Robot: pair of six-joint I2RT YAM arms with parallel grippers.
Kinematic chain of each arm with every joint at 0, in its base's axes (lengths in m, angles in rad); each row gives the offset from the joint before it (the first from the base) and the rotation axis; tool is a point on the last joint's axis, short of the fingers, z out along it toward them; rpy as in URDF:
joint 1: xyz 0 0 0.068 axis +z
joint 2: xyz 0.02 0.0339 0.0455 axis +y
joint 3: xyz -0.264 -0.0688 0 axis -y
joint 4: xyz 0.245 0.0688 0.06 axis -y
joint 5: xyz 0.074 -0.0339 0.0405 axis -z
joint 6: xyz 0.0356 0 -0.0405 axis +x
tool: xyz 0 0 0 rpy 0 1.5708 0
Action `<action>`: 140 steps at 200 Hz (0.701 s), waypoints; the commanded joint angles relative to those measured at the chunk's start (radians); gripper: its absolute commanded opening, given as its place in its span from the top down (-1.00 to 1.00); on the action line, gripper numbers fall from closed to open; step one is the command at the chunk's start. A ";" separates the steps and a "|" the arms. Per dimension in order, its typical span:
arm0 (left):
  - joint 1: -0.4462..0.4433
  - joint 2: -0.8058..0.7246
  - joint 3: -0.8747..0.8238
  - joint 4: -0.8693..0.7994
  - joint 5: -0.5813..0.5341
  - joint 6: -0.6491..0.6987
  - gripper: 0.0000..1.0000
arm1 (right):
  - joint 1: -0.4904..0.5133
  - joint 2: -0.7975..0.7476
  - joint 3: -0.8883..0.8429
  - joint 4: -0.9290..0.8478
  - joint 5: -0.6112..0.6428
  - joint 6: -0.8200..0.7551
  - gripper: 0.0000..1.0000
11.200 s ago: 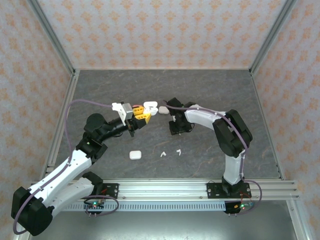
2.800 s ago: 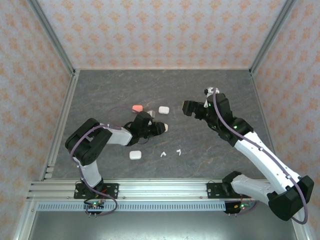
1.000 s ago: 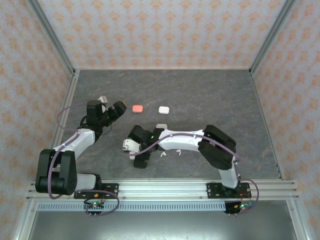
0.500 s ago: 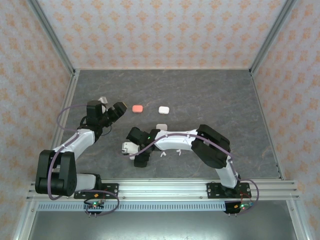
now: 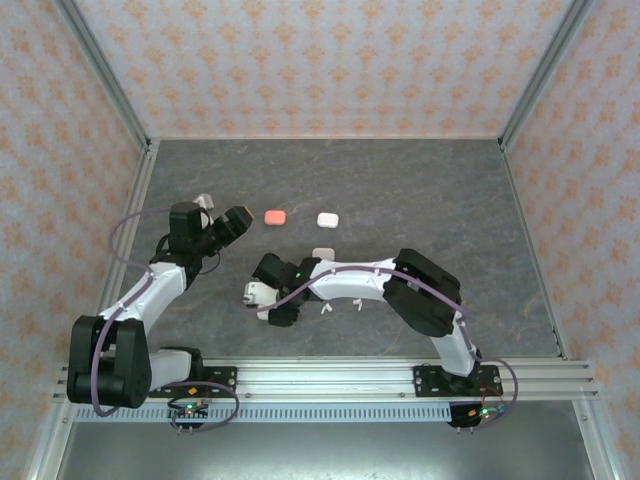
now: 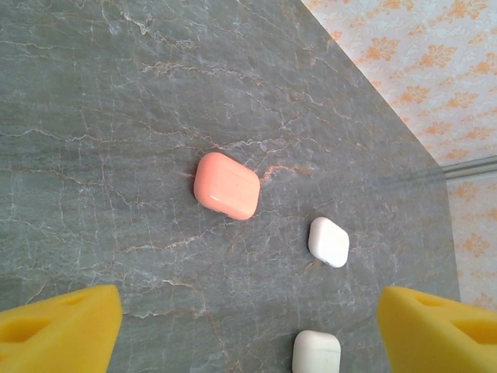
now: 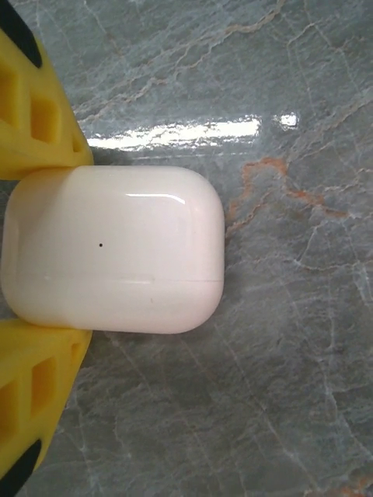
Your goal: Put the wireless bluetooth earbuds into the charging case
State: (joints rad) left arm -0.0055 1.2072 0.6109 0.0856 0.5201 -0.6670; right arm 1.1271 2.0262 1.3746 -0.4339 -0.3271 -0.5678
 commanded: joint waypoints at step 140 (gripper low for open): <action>-0.154 -0.218 0.159 0.003 0.476 0.088 -0.64 | -0.308 -0.696 -0.293 0.261 0.037 0.020 0.27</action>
State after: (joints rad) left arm -0.1032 1.0157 0.6991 0.0700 0.8829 -0.6380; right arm 0.8219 1.4136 1.0985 -0.2420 -0.2630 -0.5285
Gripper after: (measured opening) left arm 0.823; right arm 0.363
